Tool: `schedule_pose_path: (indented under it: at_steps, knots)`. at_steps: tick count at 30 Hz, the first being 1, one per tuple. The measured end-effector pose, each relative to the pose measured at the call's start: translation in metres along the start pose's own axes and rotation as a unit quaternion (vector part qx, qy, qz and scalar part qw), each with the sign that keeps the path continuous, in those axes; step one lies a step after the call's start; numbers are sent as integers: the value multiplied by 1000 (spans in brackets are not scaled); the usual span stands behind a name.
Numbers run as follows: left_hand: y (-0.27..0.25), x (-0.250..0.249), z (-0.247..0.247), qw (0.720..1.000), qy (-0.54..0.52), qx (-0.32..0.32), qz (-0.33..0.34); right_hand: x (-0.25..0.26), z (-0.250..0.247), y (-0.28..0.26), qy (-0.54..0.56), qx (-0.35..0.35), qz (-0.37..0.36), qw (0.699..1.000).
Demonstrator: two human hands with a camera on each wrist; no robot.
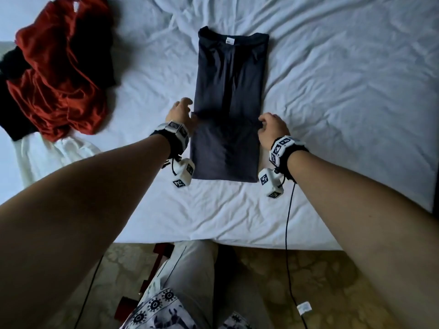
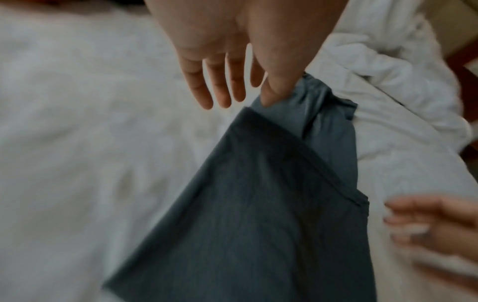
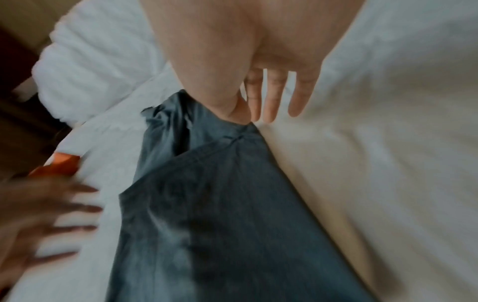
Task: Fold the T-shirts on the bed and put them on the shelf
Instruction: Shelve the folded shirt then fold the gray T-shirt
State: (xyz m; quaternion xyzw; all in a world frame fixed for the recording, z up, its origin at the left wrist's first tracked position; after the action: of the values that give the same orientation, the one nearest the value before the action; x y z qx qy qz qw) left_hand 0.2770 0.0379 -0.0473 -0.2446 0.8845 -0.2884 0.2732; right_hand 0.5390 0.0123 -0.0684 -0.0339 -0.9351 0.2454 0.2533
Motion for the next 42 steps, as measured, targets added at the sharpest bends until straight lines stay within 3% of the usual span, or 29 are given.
schedule_pose_path:
  at_steps: [3,5,8,11,13,15,17,21,23,25,29,35,42]
  knots:
    - [-7,53,28,989,-30,62,-130,-22,20,-27,61,36,106,992]
    - [-18,80,48,973,-45,134,-181,-38,42,-45,104,85,144,980]
    - [-43,95,62,963,-98,172,-184,-54,71,-68,193,105,174,960]
    - [-54,108,72,951,-143,193,-195,-53,82,-90,352,85,253,897]
    - [-55,111,72,950,-136,202,-194,-54,89,-97,389,94,275,874]
    - [-55,115,72,946,-136,207,-208,-55,90,-98,390,94,283,871]
    - [-56,117,74,936,-175,207,-226,-53,92,-100,404,91,290,863]
    - [-69,118,75,915,-254,190,-249,-44,89,-108,487,41,307,817]
    - [-79,117,72,919,-261,161,-248,-40,84,-115,476,6,298,828]
    - [-88,118,71,916,-279,145,-250,-38,79,-122,437,-21,273,857]
    - [-114,117,63,924,-287,131,-217,-32,65,-146,374,-82,178,906]
    - [-159,126,45,955,-263,97,-94,-30,57,-192,349,-71,110,928]
    - [-200,130,28,946,-312,53,-76,-26,47,-223,359,-41,122,925]
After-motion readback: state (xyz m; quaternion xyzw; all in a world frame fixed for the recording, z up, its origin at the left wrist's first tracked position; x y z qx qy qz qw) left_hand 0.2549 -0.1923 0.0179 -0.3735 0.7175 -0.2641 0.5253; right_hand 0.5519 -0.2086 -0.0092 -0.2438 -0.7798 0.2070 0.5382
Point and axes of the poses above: each hand's wrist, its own y-axis towards the middle knuckle, its own z-axis out of the palm, x = y × z, the point moved 4 cm from there along y, towards the middle knuckle, and after that the axes turned 11 degrees about -z, right-handed, at the moved point
